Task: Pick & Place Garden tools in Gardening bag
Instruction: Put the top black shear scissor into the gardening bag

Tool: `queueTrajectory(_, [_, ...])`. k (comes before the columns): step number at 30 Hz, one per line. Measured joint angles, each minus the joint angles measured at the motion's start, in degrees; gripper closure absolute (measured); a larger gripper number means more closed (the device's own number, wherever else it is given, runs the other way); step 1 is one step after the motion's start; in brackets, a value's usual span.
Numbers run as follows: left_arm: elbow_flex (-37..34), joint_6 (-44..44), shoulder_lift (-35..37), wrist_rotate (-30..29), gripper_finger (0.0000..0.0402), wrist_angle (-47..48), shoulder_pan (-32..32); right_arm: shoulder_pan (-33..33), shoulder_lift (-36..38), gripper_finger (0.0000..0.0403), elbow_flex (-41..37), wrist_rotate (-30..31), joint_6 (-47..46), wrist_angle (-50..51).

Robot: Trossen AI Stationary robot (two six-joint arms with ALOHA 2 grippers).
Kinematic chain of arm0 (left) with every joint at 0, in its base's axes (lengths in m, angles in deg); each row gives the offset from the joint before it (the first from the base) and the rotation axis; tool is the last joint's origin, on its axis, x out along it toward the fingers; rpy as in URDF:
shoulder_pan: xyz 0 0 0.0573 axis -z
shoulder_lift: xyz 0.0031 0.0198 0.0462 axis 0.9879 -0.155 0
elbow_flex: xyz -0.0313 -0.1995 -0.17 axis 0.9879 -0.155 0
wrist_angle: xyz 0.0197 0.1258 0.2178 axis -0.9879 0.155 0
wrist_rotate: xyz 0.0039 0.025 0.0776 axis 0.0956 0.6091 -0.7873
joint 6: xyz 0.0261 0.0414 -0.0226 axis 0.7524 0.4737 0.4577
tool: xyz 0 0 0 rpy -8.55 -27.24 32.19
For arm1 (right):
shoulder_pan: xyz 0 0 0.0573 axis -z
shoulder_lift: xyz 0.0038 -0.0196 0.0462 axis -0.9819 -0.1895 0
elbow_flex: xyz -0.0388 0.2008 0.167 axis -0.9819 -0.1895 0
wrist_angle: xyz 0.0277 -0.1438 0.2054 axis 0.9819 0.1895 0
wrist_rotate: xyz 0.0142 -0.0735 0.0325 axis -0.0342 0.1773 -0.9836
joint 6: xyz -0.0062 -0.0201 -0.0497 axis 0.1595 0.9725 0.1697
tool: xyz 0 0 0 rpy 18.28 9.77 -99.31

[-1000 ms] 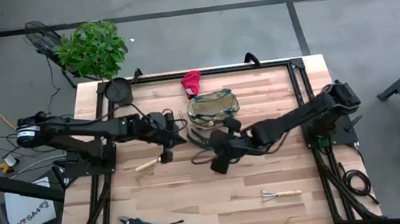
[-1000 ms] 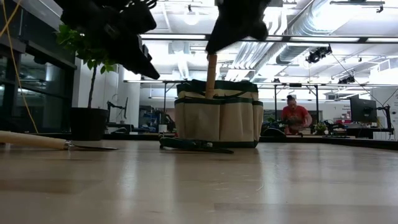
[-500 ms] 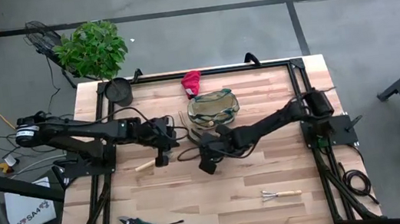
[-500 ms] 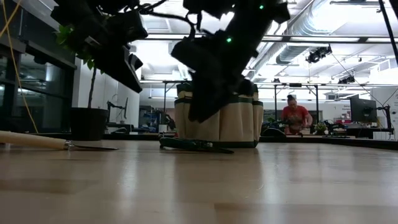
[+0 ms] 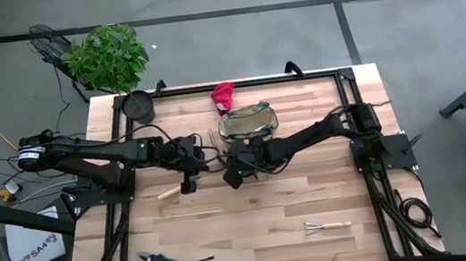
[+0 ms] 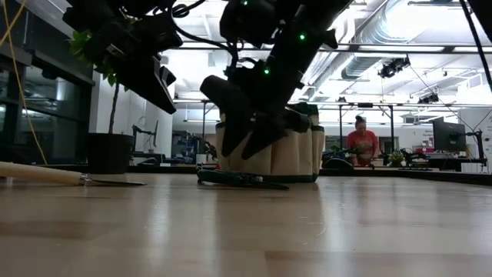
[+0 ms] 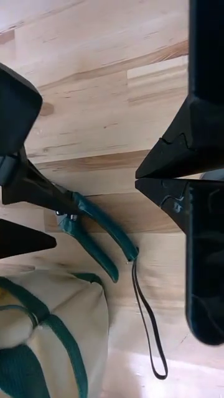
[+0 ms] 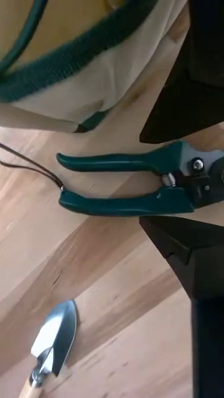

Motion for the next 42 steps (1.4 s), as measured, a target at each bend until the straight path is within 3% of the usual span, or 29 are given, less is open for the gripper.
queueTrajectory(9, [-0.02,-0.29,0.0,0.0,0.0401,-0.03,-0.02,0.17,-2.48,0.0211,0.03,4.42,-1.07,-2.73])
queueTrajectory(17, [0.02,-0.88,0.0,0.2,0.0401,-0.2,0.01,0.22,-4.96,0.0211,0.0,3.82,-8.33,-4.07])
queueTrajectory(30, [0.02,-0.88,0.0,0.59,0.0401,0.11,0.02,0.24,-5.73,0.0214,0.07,4.3,-8.52,-4.45])
queueTrajectory(42, [0.02,-0.93,-0.02,2.11,0.0401,0.15,0.0,0.52,-5.91,0.0316,-0.07,1.64,-8.25,-4.06])
